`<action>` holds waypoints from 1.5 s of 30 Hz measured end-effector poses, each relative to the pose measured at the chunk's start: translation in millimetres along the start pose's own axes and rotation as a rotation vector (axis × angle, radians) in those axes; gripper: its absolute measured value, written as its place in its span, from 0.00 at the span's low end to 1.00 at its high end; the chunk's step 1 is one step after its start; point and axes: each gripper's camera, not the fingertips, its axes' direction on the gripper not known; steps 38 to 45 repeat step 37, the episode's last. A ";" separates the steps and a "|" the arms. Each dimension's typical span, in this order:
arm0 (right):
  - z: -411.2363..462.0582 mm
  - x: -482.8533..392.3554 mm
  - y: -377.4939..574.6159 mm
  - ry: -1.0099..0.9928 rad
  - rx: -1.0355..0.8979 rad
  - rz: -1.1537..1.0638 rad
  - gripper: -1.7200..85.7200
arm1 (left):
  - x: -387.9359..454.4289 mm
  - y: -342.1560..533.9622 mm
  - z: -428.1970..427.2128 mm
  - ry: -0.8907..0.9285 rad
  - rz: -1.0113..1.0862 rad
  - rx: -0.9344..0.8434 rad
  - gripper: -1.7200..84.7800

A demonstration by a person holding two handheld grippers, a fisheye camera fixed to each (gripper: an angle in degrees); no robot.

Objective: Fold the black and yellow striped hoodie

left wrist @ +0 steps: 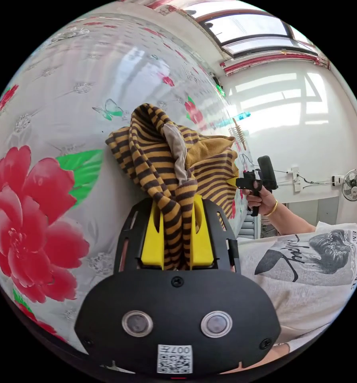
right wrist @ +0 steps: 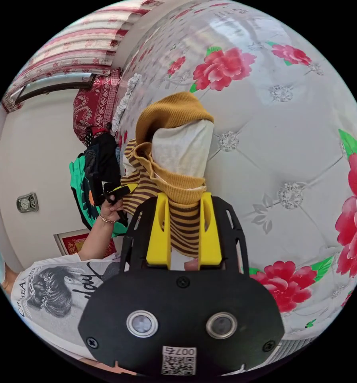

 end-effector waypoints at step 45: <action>43.8 -83.8 132.0 0.808 -0.004 -0.438 0.10 | 238.1 31.7 225.4 -0.296 -0.015 -0.132 0.11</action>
